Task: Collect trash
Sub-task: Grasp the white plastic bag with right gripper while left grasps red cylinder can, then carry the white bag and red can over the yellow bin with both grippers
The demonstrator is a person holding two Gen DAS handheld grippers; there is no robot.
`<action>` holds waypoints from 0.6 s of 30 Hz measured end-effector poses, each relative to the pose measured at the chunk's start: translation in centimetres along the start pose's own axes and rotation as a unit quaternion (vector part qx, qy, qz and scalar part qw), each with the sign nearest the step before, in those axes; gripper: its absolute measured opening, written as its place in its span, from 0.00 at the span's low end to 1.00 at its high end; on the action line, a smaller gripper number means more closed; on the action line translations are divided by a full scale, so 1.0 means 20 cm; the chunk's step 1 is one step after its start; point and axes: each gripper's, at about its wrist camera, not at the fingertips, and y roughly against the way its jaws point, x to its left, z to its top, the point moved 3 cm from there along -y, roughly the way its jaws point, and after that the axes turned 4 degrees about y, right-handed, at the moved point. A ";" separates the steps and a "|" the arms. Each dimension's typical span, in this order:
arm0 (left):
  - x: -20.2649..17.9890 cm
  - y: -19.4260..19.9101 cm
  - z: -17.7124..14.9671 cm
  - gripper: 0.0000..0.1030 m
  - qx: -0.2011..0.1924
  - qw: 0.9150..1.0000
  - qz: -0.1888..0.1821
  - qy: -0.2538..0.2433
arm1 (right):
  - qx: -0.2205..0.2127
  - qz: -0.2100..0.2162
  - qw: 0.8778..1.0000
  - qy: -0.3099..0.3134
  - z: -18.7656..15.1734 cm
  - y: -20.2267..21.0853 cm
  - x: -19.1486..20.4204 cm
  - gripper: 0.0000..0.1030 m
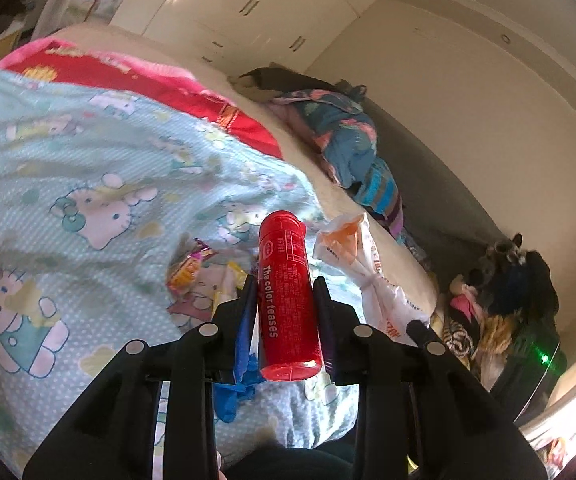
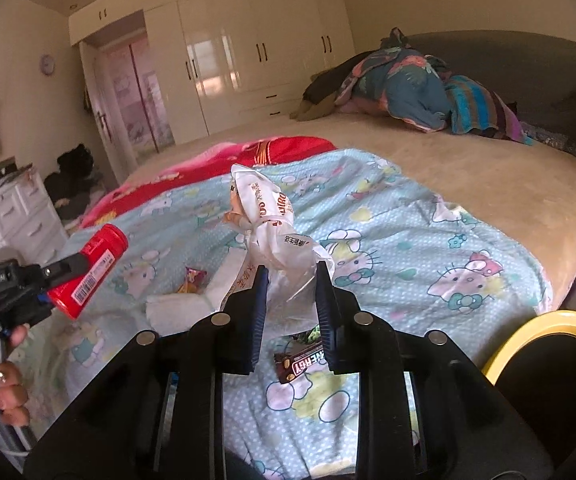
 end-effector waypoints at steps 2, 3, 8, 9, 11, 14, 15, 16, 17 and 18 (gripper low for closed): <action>-0.03 0.00 -0.01 0.26 0.000 1.000 -0.001 -0.010 | -0.004 0.002 1.000 -0.007 0.01 0.02 -0.02 0.17; -0.05 0.00 -0.02 0.26 0.000 1.000 -0.002 -0.017 | -0.005 0.003 1.000 -0.009 0.01 0.03 -0.03 0.17; -0.13 0.00 -0.05 0.26 0.002 0.999 -0.010 -0.045 | -0.015 0.002 1.000 -0.020 0.01 0.08 -0.07 0.17; -0.14 0.00 -0.05 0.26 0.003 0.999 -0.011 -0.048 | -0.016 0.002 1.000 -0.022 0.02 0.09 -0.08 0.17; -0.17 -0.01 -0.07 0.26 0.005 0.998 -0.016 -0.059 | -0.020 -0.001 0.999 -0.025 0.02 0.12 -0.10 0.16; -0.21 -0.02 -0.09 0.26 0.011 0.997 -0.022 -0.070 | -0.024 -0.005 0.999 -0.028 0.01 0.15 -0.12 0.16; -0.23 -0.02 -0.10 0.26 0.013 0.997 -0.025 -0.074 | -0.025 -0.007 0.999 -0.029 0.01 0.16 -0.13 0.16; -0.24 -0.03 -0.11 0.26 0.015 0.997 -0.027 -0.076 | -0.025 -0.008 0.999 -0.030 0.00 0.17 -0.14 0.16; -0.25 -0.03 -0.12 0.26 0.017 0.996 -0.029 -0.079 | -0.026 -0.010 0.999 -0.032 0.00 0.18 -0.15 0.16; -0.27 -0.04 -0.13 0.26 0.020 0.996 -0.032 -0.083 | -0.026 -0.012 0.999 -0.034 -0.01 0.19 -0.17 0.16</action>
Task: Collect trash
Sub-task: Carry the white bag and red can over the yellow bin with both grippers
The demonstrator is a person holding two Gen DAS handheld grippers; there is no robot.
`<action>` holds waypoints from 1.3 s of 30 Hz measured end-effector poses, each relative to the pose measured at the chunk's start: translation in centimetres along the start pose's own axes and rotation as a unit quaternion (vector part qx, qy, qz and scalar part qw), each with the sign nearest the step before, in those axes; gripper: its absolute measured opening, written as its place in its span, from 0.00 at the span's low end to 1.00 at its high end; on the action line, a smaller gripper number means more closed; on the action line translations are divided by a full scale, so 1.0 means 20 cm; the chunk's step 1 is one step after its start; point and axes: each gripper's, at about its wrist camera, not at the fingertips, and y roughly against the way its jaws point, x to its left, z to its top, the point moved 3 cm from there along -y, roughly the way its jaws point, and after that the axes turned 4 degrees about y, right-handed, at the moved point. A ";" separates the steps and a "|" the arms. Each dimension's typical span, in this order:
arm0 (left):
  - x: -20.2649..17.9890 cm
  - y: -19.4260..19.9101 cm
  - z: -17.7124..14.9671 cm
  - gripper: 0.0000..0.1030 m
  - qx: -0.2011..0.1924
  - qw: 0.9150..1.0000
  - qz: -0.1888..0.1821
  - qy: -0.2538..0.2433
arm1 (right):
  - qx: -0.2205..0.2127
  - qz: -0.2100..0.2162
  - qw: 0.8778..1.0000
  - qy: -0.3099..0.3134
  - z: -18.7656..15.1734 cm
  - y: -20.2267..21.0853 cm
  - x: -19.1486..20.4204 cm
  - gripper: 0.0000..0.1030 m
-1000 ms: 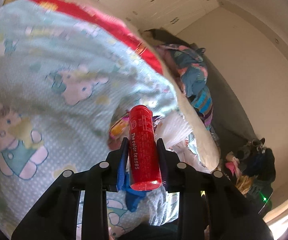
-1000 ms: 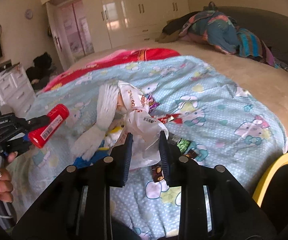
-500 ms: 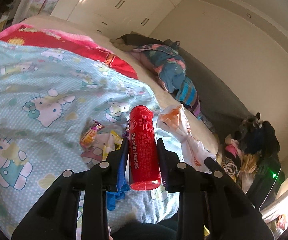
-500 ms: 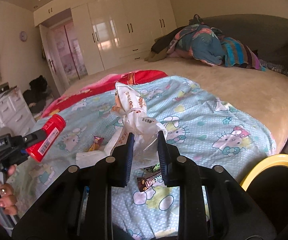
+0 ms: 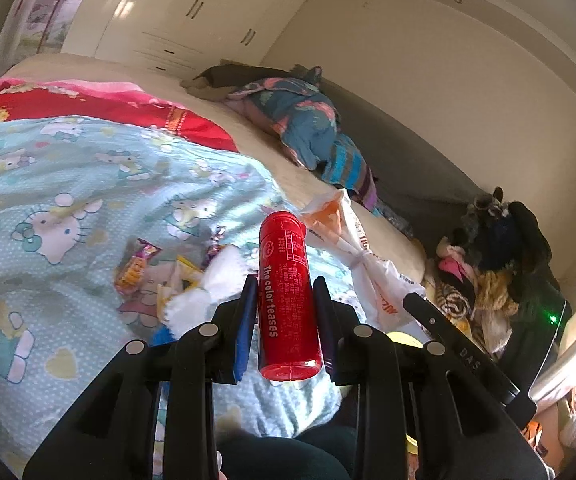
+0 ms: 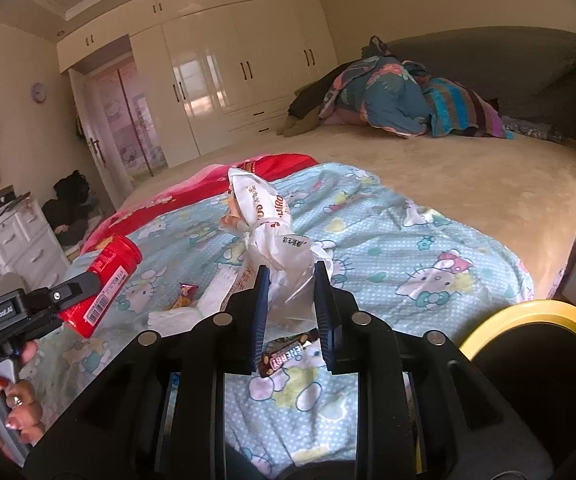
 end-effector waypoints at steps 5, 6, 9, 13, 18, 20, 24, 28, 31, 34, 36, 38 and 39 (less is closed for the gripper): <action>-0.06 -0.03 -0.03 0.26 0.010 1.000 -0.009 -0.014 | -0.003 -0.011 1.000 -0.008 -0.02 0.06 -0.06 0.15; -0.07 -0.04 -0.04 0.26 0.011 1.000 -0.010 -0.016 | -0.002 -0.012 1.000 -0.013 -0.03 0.07 -0.08 0.15; -0.12 -0.06 -0.06 0.26 0.017 0.999 -0.016 -0.025 | 0.000 -0.021 1.000 -0.021 -0.04 0.10 -0.14 0.15; -0.20 -0.09 -0.09 0.26 0.026 0.998 -0.027 -0.041 | 0.001 -0.037 0.999 -0.032 -0.07 0.16 -0.23 0.14; -0.30 -0.12 -0.14 0.26 0.039 0.997 -0.041 -0.058 | 0.003 -0.058 0.997 -0.047 -0.11 0.24 -0.34 0.14; -0.33 -0.14 -0.16 0.26 0.044 0.996 -0.046 -0.065 | 0.003 -0.065 0.996 -0.054 -0.13 0.26 -0.38 0.14; -0.40 -0.17 -0.20 0.26 0.056 0.994 -0.056 -0.079 | 0.000 -0.079 0.995 -0.058 -0.12 0.30 -0.44 0.14; -0.46 -0.19 -0.24 0.26 0.067 0.991 -0.064 -0.095 | 0.004 -0.087 0.994 -0.065 -0.13 0.32 -0.52 0.14; -0.49 -0.22 -0.27 0.26 0.076 0.989 -0.071 -0.106 | 0.009 -0.099 0.993 -0.061 -0.14 0.35 -0.57 0.14; -0.53 -0.24 -0.30 0.26 0.082 0.987 -0.076 -0.115 | 0.013 -0.108 0.992 -0.062 -0.16 0.38 -0.62 0.14; -0.55 -0.25 -0.31 0.26 0.084 0.986 -0.079 -0.120 | 0.015 -0.115 0.991 -0.062 -0.17 0.41 -0.64 0.14; -0.57 -0.26 -0.32 0.26 0.087 0.985 -0.082 -0.126 | 0.017 -0.121 0.991 -0.062 -0.18 0.44 -0.67 0.14; -0.58 -0.26 -0.33 0.26 0.088 0.984 -0.083 -0.127 | 0.017 -0.124 0.990 -0.063 -0.18 0.45 -0.68 0.14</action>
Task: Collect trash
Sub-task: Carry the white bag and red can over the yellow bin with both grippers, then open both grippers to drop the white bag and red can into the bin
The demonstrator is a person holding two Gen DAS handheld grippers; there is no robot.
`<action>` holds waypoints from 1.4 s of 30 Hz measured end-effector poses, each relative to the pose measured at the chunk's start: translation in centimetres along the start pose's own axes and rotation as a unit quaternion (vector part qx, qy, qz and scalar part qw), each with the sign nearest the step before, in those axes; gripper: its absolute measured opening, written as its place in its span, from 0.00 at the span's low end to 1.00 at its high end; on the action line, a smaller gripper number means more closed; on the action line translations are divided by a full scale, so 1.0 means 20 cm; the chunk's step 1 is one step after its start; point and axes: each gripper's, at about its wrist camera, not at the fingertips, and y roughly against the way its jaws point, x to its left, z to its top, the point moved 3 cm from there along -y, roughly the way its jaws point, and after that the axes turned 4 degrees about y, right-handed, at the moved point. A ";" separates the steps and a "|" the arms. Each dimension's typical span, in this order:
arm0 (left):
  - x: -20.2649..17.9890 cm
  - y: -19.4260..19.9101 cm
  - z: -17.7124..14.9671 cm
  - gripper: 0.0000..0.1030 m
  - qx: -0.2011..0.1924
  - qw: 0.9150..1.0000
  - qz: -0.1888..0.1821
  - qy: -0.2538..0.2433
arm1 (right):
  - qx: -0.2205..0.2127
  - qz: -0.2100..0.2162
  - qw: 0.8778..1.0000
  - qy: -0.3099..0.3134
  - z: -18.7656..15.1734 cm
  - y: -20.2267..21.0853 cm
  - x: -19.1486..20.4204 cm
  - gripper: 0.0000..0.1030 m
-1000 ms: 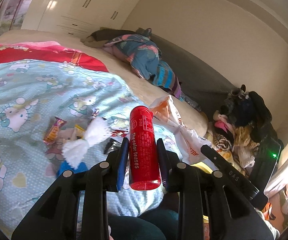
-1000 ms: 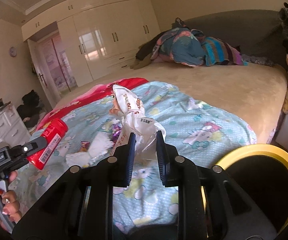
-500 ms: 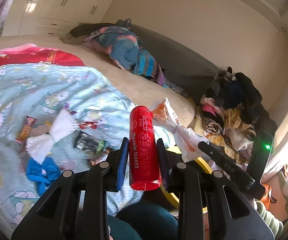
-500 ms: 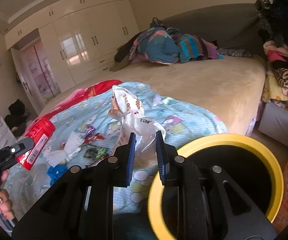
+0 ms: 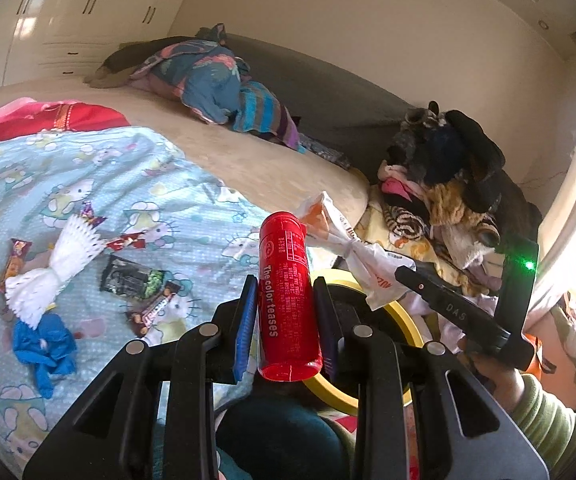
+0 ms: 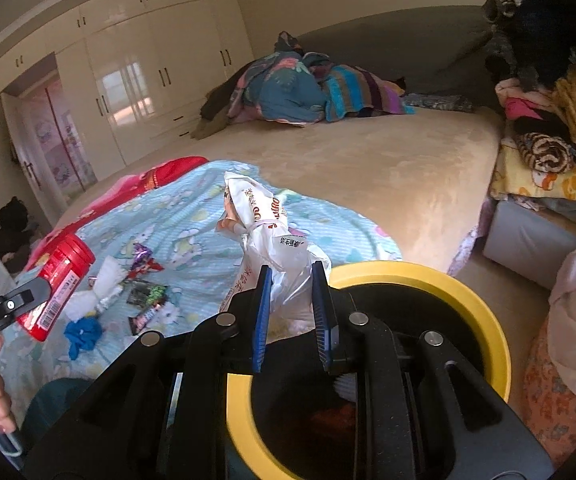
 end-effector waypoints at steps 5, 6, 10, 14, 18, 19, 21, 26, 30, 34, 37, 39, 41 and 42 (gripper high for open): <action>-0.06 -0.04 -0.01 0.26 0.006 1.000 -0.007 -0.014 | 0.003 -0.013 1.000 -0.002 -0.01 0.04 -0.06 0.14; -0.07 -0.05 -0.01 0.26 0.007 1.000 -0.008 -0.017 | 0.003 -0.016 1.000 -0.002 -0.02 0.05 -0.07 0.14; -0.13 -0.10 -0.03 0.26 0.018 0.999 -0.016 -0.027 | 0.005 -0.029 1.000 -0.004 -0.04 0.07 -0.13 0.14; -0.19 -0.15 -0.06 0.26 0.030 0.998 -0.024 -0.041 | 0.008 -0.038 0.999 -0.006 -0.06 0.09 -0.18 0.14; -0.24 -0.19 -0.08 0.26 0.038 0.997 -0.029 -0.054 | 0.013 -0.049 0.999 -0.012 -0.09 0.11 -0.24 0.14; -0.25 -0.21 -0.08 0.26 0.041 0.997 -0.030 -0.057 | 0.014 -0.051 0.999 -0.014 -0.09 0.11 -0.25 0.14; -0.27 -0.23 -0.09 0.26 0.045 0.997 -0.031 -0.060 | 0.016 -0.055 0.998 -0.018 -0.11 0.12 -0.28 0.14; -0.31 -0.28 -0.11 0.26 0.056 0.995 -0.034 -0.069 | 0.022 -0.064 0.997 -0.032 -0.14 0.14 -0.35 0.14; -0.36 -0.33 -0.14 0.26 0.068 0.994 -0.040 -0.073 | 0.030 -0.065 0.997 -0.040 -0.17 0.14 -0.39 0.14; -0.41 -0.40 -0.18 0.26 0.085 0.992 -0.046 -0.082 | 0.046 -0.067 0.996 -0.043 -0.21 0.13 -0.43 0.14; -0.44 -0.45 -0.22 0.26 0.097 0.990 -0.048 -0.086 | 0.053 -0.068 0.995 -0.053 -0.23 0.12 -0.45 0.14; -0.46 -0.49 -0.23 0.26 0.102 0.990 -0.047 -0.090 | 0.055 -0.068 0.995 -0.056 -0.24 0.12 -0.46 0.14; -0.46 -0.51 -0.24 0.26 0.106 0.989 -0.046 -0.093 | 0.058 -0.063 0.994 -0.062 -0.24 0.11 -0.47 0.16; -0.47 -0.53 -0.25 0.26 0.109 0.988 -0.048 -0.095 | 0.060 -0.059 0.994 -0.066 -0.25 0.10 -0.47 0.18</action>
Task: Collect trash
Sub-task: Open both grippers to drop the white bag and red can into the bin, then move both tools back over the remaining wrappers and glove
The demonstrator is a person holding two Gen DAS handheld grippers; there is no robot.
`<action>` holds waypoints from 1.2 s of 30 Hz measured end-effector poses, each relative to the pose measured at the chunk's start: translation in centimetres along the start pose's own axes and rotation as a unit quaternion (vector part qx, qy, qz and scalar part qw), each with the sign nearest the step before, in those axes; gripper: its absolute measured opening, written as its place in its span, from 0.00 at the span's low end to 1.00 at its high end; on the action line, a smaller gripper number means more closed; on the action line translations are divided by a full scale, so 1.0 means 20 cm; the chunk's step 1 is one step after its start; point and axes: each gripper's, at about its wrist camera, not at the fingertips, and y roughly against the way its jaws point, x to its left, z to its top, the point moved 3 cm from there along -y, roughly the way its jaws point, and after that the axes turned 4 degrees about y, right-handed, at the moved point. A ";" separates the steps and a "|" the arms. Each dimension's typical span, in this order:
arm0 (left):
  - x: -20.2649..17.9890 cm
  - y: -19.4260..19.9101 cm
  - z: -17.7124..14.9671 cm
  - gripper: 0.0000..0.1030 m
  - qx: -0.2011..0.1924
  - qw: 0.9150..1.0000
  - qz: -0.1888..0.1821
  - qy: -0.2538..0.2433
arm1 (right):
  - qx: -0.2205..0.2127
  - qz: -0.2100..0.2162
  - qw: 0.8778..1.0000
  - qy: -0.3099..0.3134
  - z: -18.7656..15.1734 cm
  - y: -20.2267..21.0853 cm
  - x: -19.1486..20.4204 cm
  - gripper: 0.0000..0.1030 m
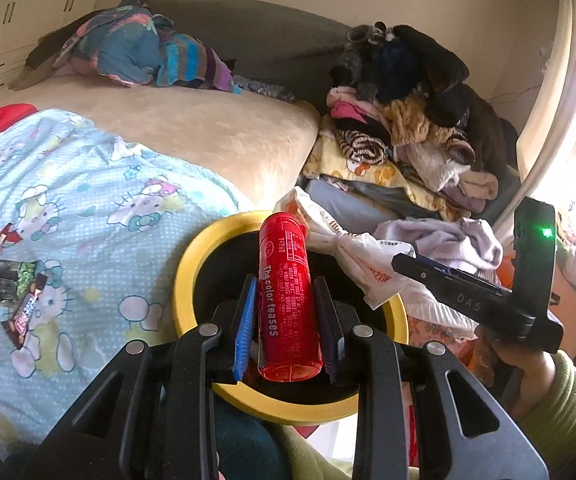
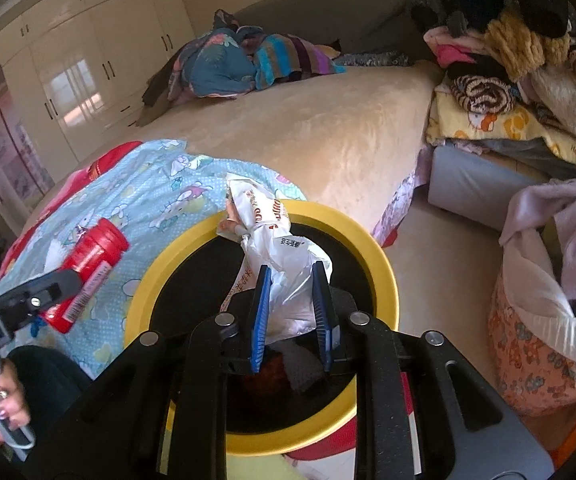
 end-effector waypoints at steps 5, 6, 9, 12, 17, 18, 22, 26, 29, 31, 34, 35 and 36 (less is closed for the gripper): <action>0.03 -0.06 0.02 0.66 0.004 1.000 -0.001 0.009 | -0.001 -0.017 1.000 -0.014 0.00 -0.01 -0.04 0.43; 0.04 -0.06 0.03 0.71 0.001 1.000 -0.003 0.014 | -0.003 -0.024 1.000 -0.015 -0.01 -0.01 -0.05 0.44; 0.06 -0.04 0.04 0.84 -0.009 1.000 0.013 0.017 | -0.010 -0.032 0.999 -0.016 0.00 0.00 -0.05 0.51; 0.08 0.00 0.05 0.91 -0.017 0.999 0.023 0.017 | -0.016 -0.035 0.999 -0.008 0.01 0.01 -0.02 0.59; 0.11 0.07 0.05 0.94 -0.032 0.998 0.045 0.010 | -0.027 -0.032 0.999 0.019 0.01 0.02 0.08 0.66; 0.11 0.09 0.05 0.94 -0.034 0.998 0.048 0.009 | -0.031 -0.028 0.999 0.025 0.02 0.03 0.11 0.66; 0.12 0.17 0.05 0.94 -0.050 0.997 0.061 -0.001 | -0.037 -0.020 0.998 0.042 0.02 0.04 0.19 0.68; 0.12 0.24 0.05 0.94 -0.065 0.996 0.066 -0.009 | -0.048 -0.015 0.997 0.058 0.03 0.07 0.27 0.70; 0.13 0.29 0.06 0.94 -0.077 0.994 0.071 -0.011 | -0.058 -0.011 0.996 0.064 0.04 0.09 0.32 0.73; 0.14 0.32 0.06 0.94 -0.085 0.993 0.078 -0.015 | -0.065 -0.010 0.996 0.066 0.05 0.10 0.36 0.75; 0.15 0.36 0.06 0.94 -0.096 0.991 0.089 -0.017 | -0.079 -0.003 0.994 0.071 0.06 0.12 0.41 0.77; 0.15 0.37 0.06 0.94 -0.099 0.991 0.092 -0.017 | -0.084 -0.001 0.994 0.071 0.06 0.13 0.42 0.77; 0.16 0.39 0.06 0.94 -0.102 0.990 0.095 -0.018 | -0.088 0.002 0.994 0.072 0.07 0.14 0.43 0.77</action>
